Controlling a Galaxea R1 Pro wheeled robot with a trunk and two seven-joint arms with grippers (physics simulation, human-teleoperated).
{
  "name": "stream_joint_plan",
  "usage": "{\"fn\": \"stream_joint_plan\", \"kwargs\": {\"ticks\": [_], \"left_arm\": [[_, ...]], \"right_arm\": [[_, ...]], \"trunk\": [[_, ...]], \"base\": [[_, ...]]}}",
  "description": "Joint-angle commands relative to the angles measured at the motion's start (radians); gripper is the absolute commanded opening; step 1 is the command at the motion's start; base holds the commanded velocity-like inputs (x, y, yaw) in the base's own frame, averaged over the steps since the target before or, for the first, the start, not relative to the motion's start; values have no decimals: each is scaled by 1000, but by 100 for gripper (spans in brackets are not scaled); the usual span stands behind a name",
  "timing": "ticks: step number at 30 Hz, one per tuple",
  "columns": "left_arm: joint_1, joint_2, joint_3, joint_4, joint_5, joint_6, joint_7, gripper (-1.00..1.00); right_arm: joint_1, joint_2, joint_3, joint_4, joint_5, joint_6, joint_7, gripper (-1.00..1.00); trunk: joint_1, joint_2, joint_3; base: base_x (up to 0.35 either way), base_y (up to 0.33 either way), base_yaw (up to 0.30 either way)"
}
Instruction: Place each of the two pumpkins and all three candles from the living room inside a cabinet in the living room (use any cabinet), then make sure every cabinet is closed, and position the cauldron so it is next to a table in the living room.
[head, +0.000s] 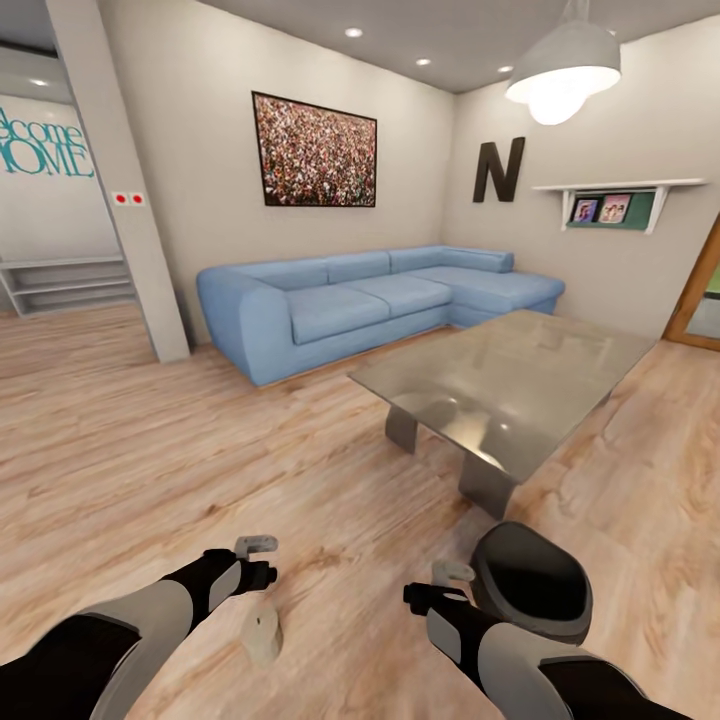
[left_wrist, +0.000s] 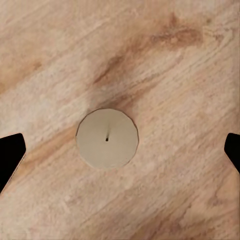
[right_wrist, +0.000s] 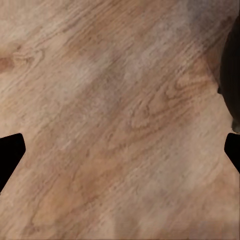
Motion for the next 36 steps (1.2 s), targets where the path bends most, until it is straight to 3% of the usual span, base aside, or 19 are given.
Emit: {"fn": "stream_joint_plan", "kwargs": {"ticks": [1,15,36], "left_arm": [[0,0,-8,-2,10,5,2,100],[0,-19,-9,-1,3,2,-1,100],[0,-21,-8,-1,-5,2,-2,100]], "right_arm": [[-1,0,1,3,-6,-4,-2,100],[-1,0,1,3,4,-4,-2,100],[-1,0,1,3,5,-4,-2,100]], "trunk": [[0,0,-1],[0,0,-1],[10,-5,-82]], "base": [[223,0,0],[30,0,0],[0,0,0]]}}
